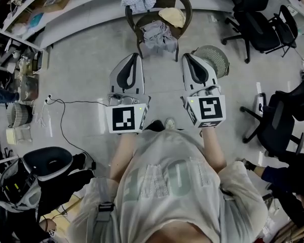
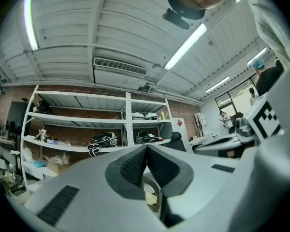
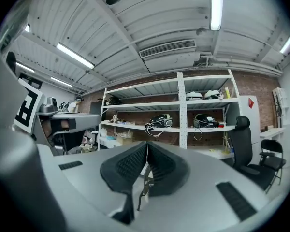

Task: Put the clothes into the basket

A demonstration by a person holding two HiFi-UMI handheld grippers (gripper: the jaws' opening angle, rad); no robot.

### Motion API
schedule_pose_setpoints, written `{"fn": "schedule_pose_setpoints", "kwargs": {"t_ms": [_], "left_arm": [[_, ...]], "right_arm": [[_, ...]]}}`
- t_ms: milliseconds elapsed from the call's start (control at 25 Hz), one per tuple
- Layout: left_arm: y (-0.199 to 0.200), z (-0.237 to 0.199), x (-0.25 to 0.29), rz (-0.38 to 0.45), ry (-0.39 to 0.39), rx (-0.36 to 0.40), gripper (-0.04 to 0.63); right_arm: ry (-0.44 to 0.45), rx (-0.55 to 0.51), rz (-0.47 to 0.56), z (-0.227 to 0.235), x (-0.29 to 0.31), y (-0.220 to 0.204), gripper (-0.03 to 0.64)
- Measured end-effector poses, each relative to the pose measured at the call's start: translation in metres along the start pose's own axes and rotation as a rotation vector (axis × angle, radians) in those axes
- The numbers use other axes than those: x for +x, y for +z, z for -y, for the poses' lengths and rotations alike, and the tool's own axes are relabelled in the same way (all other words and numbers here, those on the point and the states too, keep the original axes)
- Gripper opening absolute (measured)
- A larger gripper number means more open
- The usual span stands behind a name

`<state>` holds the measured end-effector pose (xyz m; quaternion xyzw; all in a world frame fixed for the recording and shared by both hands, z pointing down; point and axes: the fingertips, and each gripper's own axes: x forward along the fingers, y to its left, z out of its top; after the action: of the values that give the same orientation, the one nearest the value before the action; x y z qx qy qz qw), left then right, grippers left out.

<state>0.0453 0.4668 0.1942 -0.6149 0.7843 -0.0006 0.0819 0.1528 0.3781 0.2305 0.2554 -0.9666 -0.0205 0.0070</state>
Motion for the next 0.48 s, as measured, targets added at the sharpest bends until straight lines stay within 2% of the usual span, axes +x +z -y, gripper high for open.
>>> {"fn": "schedule_pose_setpoints", "kwargs": {"t_ms": [240, 480], "left_arm": [[-0.023, -0.009, 0.012, -0.025, 0.033, -0.013, 0.017], [-0.035, -0.025, 0.057, 0.011, 0.03, -0.019, 0.017]], "right_arm": [[0.023, -0.029, -0.027, 0.014, 0.013, -0.02, 0.023], [0.013, -0.06, -0.001, 0.035, 0.042, -0.025, 0.023]]}}
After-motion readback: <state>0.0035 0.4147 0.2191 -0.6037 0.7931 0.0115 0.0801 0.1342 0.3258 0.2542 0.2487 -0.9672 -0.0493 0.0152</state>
